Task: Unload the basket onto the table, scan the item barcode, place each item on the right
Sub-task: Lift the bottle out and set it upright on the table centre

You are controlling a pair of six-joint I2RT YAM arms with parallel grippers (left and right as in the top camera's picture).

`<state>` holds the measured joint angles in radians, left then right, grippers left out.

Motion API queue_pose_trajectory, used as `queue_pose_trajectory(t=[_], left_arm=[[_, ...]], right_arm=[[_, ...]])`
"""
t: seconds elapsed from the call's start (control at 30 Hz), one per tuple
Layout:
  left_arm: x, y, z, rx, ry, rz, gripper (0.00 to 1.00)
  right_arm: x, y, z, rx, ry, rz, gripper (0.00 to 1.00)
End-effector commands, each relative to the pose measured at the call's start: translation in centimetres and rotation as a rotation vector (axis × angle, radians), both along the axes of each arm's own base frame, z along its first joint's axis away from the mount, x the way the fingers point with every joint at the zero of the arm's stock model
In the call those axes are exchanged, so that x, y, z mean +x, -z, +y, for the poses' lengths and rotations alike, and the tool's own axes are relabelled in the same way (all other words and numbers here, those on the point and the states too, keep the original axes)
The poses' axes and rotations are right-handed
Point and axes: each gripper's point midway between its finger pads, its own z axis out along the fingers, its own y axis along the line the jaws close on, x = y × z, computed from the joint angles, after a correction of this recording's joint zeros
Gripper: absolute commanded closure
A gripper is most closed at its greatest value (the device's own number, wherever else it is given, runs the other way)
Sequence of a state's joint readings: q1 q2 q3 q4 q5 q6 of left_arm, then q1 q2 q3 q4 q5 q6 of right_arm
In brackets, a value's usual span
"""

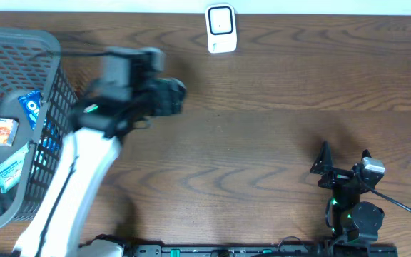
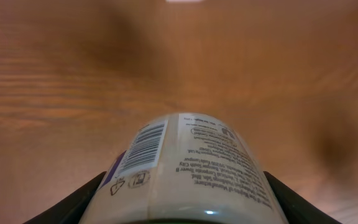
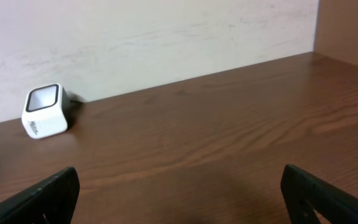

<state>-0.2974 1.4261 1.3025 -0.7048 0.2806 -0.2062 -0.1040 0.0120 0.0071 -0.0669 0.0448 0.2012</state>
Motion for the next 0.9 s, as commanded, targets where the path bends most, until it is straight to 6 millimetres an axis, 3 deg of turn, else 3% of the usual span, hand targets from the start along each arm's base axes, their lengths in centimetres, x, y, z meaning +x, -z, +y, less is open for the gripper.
queue_pose_trajectory(t=[0.0, 0.17, 0.33, 0.43, 0.53, 0.67, 0.77, 0.87], left_arm=[[0.7, 4.4, -2.2, 0.215, 0.28, -0.019, 0.41], [0.0, 10.2, -4.2, 0.36, 0.566, 0.03, 0.41], [0.9, 11.7, -4.2, 0.353, 0.473, 0.072, 0.41], [2.1, 11.2, -4.6, 0.232, 0.228, 0.115, 0.41], [3.5, 11.0, -2.8, 0.089, -0.282, 0.214, 0.41], [3.2, 11.7, -1.0, -0.112, -0.832, 0.341, 0.41], [2.7, 12.7, -0.8, -0.236, -1.086, 0.416, 0.41], [2.4, 13.7, -0.7, -0.269, -1.189, 0.455, 0.41]], right_arm=[[0.0, 0.0, 0.0, 0.006, 0.003, -0.002, 0.01], [0.0, 0.0, 0.0, 0.006, 0.003, -0.002, 0.01], [0.0, 0.0, 0.0, 0.006, 0.003, -0.002, 0.01], [0.0, 0.0, 0.0, 0.006, 0.003, -0.002, 0.01], [0.0, 0.0, 0.0, 0.006, 0.003, -0.002, 0.01], [0.0, 0.0, 0.0, 0.006, 0.003, -0.002, 0.01], [0.0, 0.0, 0.0, 0.006, 0.003, -0.002, 0.01], [0.0, 0.0, 0.0, 0.006, 0.003, -0.002, 0.01]])
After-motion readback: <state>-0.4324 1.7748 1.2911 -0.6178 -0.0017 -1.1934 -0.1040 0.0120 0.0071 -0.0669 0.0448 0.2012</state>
